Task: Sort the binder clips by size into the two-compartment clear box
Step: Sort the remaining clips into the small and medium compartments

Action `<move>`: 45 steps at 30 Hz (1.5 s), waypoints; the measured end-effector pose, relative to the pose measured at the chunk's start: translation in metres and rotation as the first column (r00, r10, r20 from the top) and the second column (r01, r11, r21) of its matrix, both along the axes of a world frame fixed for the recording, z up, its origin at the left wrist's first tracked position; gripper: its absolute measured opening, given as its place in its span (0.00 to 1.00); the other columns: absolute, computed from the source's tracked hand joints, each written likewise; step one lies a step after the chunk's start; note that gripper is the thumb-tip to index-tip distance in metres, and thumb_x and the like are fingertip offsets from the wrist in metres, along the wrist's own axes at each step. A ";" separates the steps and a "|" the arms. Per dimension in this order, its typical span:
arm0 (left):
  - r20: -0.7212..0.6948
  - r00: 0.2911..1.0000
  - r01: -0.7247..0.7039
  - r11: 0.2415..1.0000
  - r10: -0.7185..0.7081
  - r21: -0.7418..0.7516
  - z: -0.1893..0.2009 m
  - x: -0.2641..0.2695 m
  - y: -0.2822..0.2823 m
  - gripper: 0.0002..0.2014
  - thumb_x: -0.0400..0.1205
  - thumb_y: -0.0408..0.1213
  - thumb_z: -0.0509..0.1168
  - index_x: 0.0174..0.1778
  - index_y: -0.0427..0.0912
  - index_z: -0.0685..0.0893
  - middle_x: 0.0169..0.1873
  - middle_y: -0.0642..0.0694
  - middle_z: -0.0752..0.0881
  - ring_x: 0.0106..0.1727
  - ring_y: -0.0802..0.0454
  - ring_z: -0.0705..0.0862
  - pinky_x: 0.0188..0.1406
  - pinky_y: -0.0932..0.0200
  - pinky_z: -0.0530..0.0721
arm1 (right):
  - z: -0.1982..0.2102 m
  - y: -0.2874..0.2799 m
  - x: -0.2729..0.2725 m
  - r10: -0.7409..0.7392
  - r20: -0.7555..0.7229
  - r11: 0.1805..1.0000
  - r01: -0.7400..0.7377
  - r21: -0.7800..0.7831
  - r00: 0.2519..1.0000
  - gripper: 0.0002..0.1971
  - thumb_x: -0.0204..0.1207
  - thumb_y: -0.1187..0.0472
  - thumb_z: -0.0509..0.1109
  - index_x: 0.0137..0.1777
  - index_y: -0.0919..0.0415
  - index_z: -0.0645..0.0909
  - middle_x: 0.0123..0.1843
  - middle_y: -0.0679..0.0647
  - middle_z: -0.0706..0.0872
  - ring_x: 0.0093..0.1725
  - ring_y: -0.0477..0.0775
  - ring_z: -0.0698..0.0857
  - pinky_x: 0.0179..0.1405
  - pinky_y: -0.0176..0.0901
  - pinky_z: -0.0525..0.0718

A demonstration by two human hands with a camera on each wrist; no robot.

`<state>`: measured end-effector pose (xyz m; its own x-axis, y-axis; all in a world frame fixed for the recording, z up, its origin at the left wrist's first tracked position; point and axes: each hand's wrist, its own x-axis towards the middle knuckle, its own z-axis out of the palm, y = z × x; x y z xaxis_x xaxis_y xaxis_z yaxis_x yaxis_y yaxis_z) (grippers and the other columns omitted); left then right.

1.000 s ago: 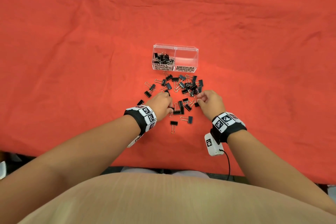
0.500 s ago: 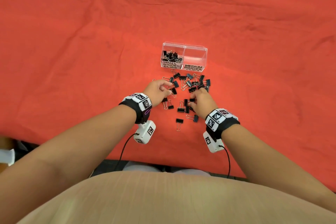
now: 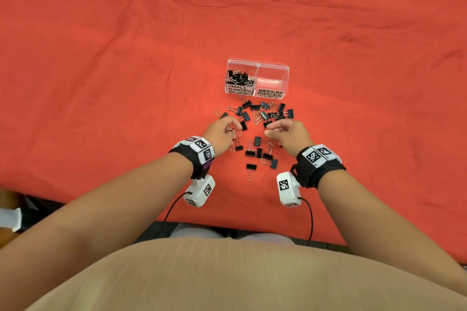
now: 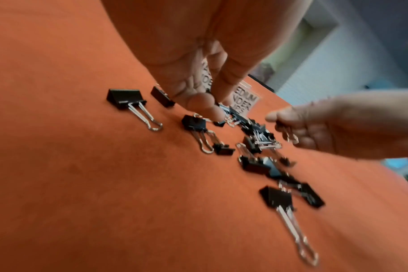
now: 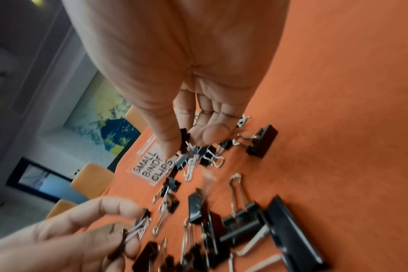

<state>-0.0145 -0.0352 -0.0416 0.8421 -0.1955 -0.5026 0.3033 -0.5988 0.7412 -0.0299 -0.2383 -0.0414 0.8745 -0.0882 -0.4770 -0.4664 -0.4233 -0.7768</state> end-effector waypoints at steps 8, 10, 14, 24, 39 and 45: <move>0.175 0.852 0.423 0.846 -0.493 0.324 -0.006 -0.014 0.000 0.12 0.84 0.30 0.55 0.59 0.37 0.82 0.58 0.41 0.77 0.57 0.42 0.81 0.58 0.48 0.81 | 0.006 -0.012 0.007 -0.148 -0.073 0.980 0.156 0.121 0.986 0.05 0.78 0.68 0.65 0.43 0.61 0.82 0.41 0.57 0.84 0.31 0.51 0.82 0.29 0.36 0.84; 0.165 0.783 0.495 0.762 -0.599 0.417 -0.009 -0.015 0.002 0.13 0.84 0.34 0.59 0.64 0.38 0.79 0.60 0.42 0.76 0.61 0.44 0.78 0.60 0.49 0.80 | 0.004 -0.012 0.008 -0.150 -0.110 0.977 0.165 0.135 0.983 0.08 0.79 0.68 0.63 0.42 0.60 0.82 0.40 0.57 0.83 0.31 0.51 0.82 0.31 0.39 0.85; 0.130 0.679 0.566 0.628 -0.723 0.534 -0.010 -0.011 0.001 0.16 0.83 0.38 0.62 0.66 0.37 0.76 0.61 0.41 0.74 0.61 0.42 0.77 0.56 0.46 0.81 | 0.009 -0.003 0.011 -0.080 -0.141 0.990 0.095 0.101 0.987 0.09 0.77 0.69 0.63 0.45 0.59 0.84 0.37 0.56 0.84 0.29 0.50 0.81 0.40 0.46 0.85; 0.204 0.725 0.528 0.721 -0.658 0.449 -0.007 -0.010 0.002 0.11 0.83 0.33 0.58 0.59 0.33 0.77 0.59 0.38 0.76 0.58 0.40 0.79 0.57 0.49 0.79 | 0.042 0.038 0.089 0.054 0.041 0.996 -0.051 -0.068 0.998 0.09 0.78 0.65 0.65 0.56 0.57 0.79 0.46 0.54 0.86 0.30 0.46 0.78 0.25 0.35 0.78; 0.374 0.907 0.108 0.964 -0.195 0.242 0.041 0.057 0.008 0.09 0.85 0.35 0.53 0.54 0.39 0.77 0.50 0.49 0.75 0.47 0.54 0.76 0.47 0.62 0.75 | 0.045 0.036 0.090 0.195 0.154 0.923 -0.128 -0.363 0.969 0.09 0.82 0.60 0.60 0.46 0.61 0.80 0.37 0.50 0.82 0.31 0.45 0.79 0.26 0.31 0.78; 0.406 0.893 0.074 0.954 -0.193 0.290 0.055 0.123 -0.014 0.08 0.83 0.30 0.55 0.52 0.35 0.79 0.47 0.45 0.75 0.48 0.49 0.74 0.51 0.55 0.75 | 0.003 0.012 0.017 0.199 -0.016 0.894 -0.188 -0.407 0.980 0.06 0.76 0.66 0.63 0.46 0.59 0.81 0.30 0.44 0.77 0.31 0.48 0.78 0.31 0.38 0.76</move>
<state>0.1088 -0.0496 0.0138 0.9606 -0.2341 -0.1500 -0.1024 -0.7994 0.5921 -0.0130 -0.2259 -0.0383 0.9052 -0.0968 -0.4139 -0.3260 -0.7830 -0.5298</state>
